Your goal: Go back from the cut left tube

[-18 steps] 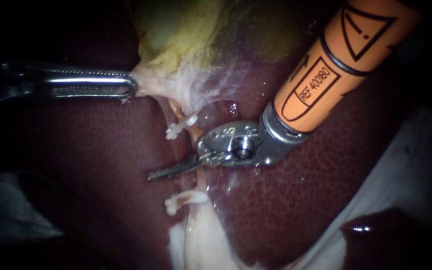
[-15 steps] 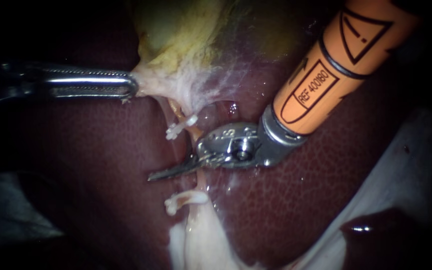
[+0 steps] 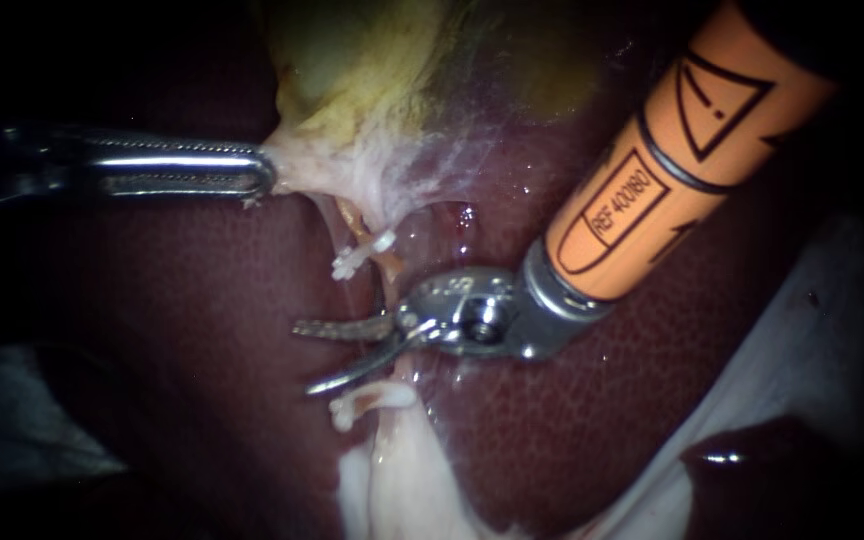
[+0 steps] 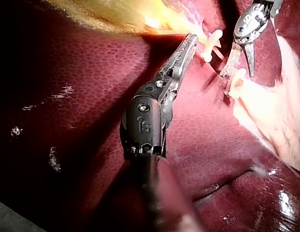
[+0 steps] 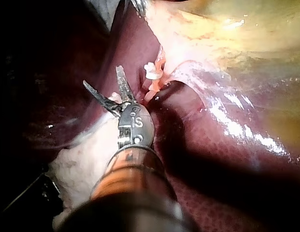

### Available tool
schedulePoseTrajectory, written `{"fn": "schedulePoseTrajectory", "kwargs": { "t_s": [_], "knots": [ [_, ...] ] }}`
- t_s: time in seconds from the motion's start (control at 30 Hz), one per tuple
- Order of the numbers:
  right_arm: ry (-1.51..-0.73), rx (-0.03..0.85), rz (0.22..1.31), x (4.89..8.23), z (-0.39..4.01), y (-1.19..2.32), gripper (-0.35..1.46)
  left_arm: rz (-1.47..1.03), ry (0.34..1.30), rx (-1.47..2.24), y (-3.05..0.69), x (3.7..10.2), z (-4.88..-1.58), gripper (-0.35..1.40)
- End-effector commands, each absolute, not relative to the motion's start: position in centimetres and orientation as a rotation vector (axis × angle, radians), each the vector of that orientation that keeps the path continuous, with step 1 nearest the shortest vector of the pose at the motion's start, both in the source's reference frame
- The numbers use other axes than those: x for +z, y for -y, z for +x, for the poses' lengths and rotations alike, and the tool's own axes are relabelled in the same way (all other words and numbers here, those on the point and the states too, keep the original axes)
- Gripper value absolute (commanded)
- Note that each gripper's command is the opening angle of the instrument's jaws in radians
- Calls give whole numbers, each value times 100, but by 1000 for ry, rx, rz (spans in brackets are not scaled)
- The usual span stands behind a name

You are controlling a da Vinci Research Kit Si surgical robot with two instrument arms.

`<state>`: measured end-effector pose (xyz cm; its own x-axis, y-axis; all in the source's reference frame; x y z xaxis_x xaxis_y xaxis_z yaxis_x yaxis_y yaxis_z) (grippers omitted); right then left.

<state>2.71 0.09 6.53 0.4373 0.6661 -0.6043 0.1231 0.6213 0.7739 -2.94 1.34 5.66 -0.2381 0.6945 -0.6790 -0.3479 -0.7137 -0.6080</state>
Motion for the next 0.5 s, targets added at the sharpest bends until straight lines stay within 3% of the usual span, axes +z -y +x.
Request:
{"fn": "schedulePoseTrajectory", "kwargs": {
  "t_s": [0.03,0.13,0.33,0.5],
  "knots": [
    [-1091,412,845,647,262,-9,145,-1344,439,2002,-134,566,-293,-35],
    [-1094,446,800,634,239,-10,145,-1344,439,2002,-135,566,-293,-35],
    [-1112,397,600,609,188,-18,145,-1345,439,2002,-135,567,-293,-35],
    [-992,304,429,597,148,-23,145,-1345,440,2002,-135,568,-293,-35]
  ]
}}
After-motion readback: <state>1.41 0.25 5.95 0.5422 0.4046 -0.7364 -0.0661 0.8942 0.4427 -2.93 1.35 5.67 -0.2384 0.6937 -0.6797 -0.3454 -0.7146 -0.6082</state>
